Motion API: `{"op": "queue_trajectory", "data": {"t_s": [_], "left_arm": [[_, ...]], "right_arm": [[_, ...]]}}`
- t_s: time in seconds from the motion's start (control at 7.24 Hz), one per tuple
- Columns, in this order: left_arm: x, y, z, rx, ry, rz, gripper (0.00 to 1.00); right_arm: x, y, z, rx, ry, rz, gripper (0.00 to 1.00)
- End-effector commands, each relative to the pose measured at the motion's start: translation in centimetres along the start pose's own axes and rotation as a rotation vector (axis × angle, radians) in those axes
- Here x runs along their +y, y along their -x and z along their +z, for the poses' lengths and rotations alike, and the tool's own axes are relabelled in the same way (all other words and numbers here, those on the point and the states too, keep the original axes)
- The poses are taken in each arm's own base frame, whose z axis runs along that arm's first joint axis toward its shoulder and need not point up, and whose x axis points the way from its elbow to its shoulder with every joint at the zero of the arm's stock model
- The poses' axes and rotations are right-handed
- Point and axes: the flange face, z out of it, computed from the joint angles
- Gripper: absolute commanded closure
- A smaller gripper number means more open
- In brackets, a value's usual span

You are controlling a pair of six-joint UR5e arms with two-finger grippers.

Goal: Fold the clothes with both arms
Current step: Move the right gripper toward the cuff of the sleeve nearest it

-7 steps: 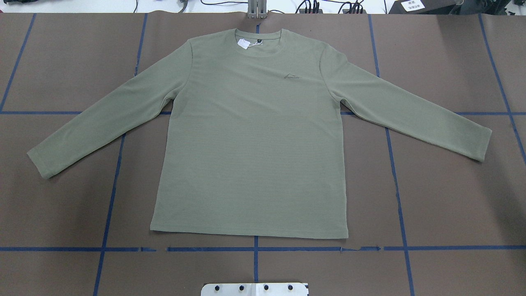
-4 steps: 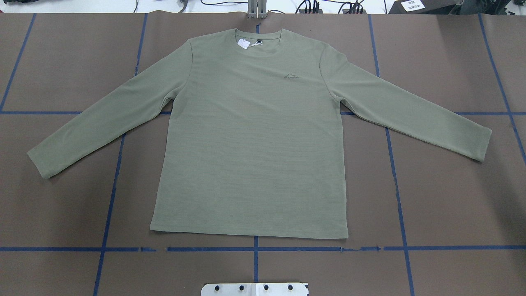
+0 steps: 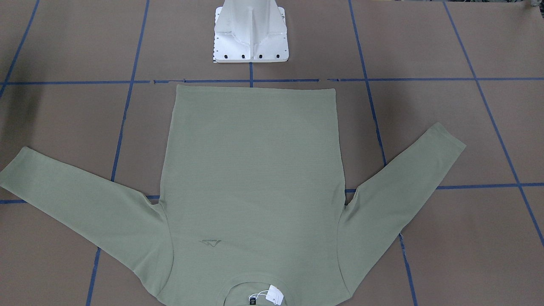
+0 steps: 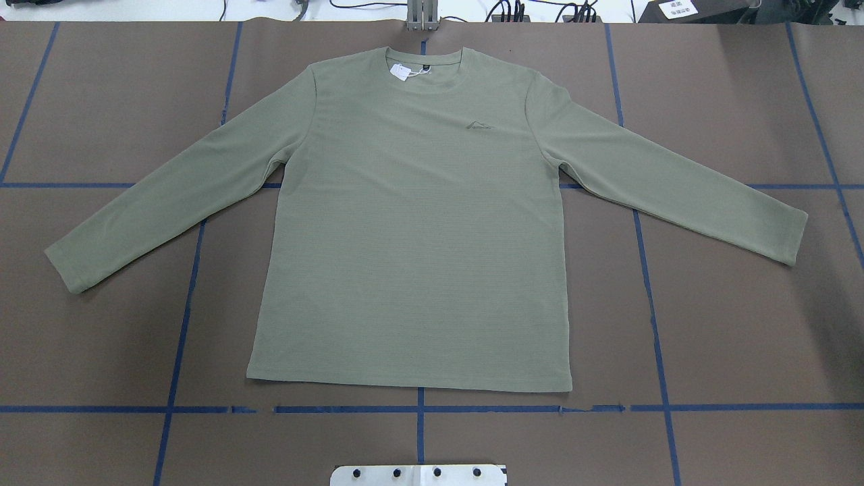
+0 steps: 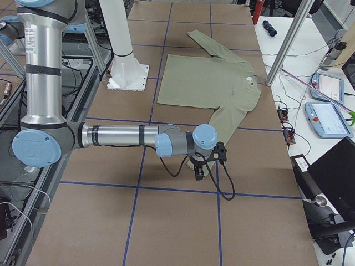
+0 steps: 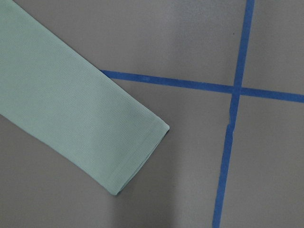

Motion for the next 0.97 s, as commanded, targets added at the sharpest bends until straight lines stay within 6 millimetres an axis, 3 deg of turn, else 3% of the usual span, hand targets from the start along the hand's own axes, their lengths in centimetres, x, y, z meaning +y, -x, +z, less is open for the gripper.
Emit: {"op": "queue_trajectory", "data": {"t_s": [0.0,0.41,0.83], "left_arm": [[-0.1,-0.9,-0.4,0.031,-0.050,0.054,0.00],[0.0,-1.7,-0.5,0.117,-0.046,0.039,0.00],[0.1,-1.5,-0.3,0.120,-0.044,0.040,0.00]], "right_arm": [[-2.9,0.6,4.2,-0.018,-0.059,0.022,0.00],[-3.8,-1.5,7.3,-0.018,-0.067,0.117,0.00],[-4.4,1.6,9.4,-0.038,-0.047,0.210,0.02]]}}
